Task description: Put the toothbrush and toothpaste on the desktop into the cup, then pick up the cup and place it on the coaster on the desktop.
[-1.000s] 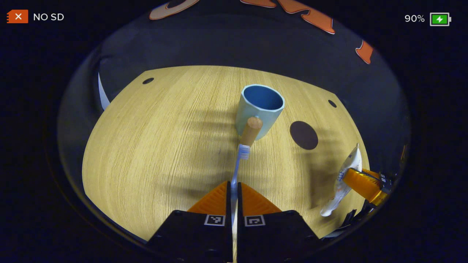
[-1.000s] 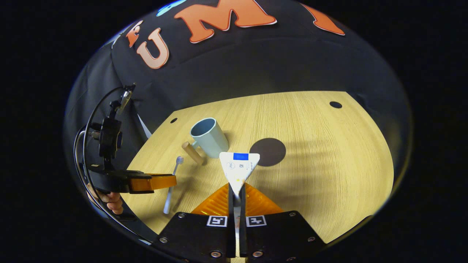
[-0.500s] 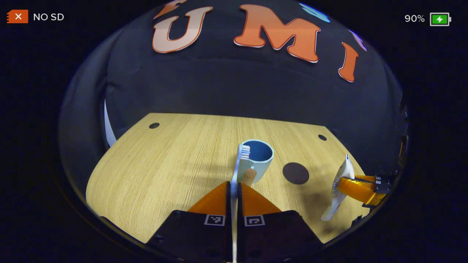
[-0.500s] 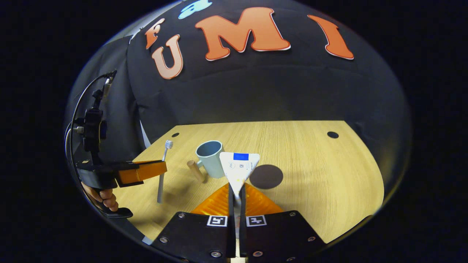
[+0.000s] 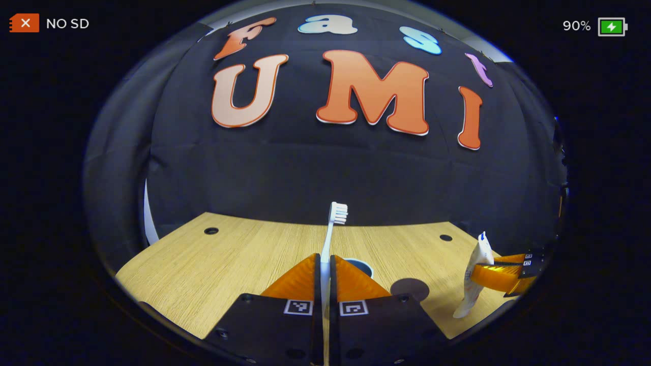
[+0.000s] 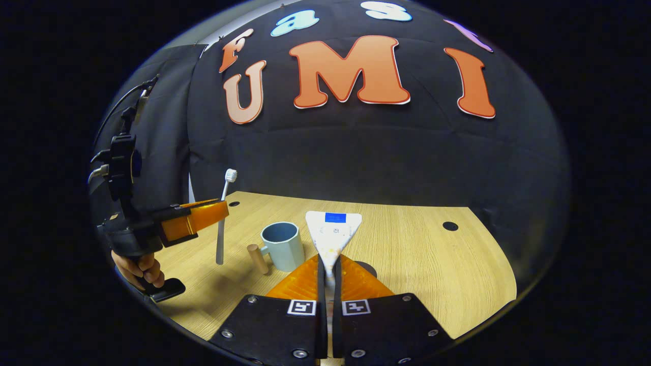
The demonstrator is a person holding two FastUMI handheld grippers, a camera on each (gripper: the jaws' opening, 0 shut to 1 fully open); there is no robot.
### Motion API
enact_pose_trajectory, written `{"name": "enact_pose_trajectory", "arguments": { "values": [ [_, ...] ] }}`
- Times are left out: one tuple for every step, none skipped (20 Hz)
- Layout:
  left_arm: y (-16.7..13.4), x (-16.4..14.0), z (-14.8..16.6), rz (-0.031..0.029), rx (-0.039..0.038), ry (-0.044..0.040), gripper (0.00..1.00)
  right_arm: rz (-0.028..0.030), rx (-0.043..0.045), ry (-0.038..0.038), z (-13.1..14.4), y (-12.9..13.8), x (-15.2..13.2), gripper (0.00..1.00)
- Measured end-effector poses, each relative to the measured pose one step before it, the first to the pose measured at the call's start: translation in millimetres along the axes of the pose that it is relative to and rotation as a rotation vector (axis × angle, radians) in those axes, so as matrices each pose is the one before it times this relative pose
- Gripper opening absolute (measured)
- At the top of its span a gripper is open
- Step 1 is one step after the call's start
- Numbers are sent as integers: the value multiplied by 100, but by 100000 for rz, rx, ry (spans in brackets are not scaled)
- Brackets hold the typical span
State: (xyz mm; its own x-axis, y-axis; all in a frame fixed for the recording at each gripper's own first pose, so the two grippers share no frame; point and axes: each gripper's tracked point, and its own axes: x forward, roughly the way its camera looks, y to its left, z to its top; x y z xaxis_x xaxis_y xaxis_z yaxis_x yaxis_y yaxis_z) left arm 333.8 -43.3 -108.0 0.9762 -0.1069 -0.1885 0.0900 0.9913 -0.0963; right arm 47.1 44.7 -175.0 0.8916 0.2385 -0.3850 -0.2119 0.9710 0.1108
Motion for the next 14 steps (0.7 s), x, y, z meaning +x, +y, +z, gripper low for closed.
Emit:
{"name": "enact_pose_trajectory", "arguments": {
  "values": [
    [129,704,485,141,-692,-2937,4,-794,-732,-2094,349,-157,205,4],
    [343,618,313,1704,351,-1841,5,-372,-929,-2135,450,-2,193,4],
    [108,558,157,368,-56,-1122,4,-252,-354,-1968,298,-6,183,4],
    [-209,532,276,-656,-1238,-1617,4,68,322,-1582,278,61,188,4],
    [-144,591,135,-888,-918,-959,4,310,721,-1134,282,168,321,4],
    [-199,576,326,-611,-444,-2146,4,472,453,-867,173,130,142,4],
    [-142,548,295,-921,-537,-2016,4,-31,414,-789,118,0,252,4],
    [-120,496,253,-516,-776,-1860,4,-205,51,-664,131,-58,233,5],
    [-285,434,81,-1033,-605,-1282,4,-166,89,-881,99,-131,284,4],
    [-299,328,131,-940,-741,-1270,4,-84,127,-811,139,-40,148,4],
    [-252,354,210,-794,-691,-1416,4,-50,348,-802,186,-16,156,5],
    [-214,174,-253,-710,-969,-1079,4,-77,109,-626,125,31,186,4],
    [-162,192,-134,-977,-1084,-923,4,9,-194,-921,157,74,80,4],
    [-125,175,-237,-489,-390,-38,4,13,-287,-997,158,102,176,4]
  ]
}}
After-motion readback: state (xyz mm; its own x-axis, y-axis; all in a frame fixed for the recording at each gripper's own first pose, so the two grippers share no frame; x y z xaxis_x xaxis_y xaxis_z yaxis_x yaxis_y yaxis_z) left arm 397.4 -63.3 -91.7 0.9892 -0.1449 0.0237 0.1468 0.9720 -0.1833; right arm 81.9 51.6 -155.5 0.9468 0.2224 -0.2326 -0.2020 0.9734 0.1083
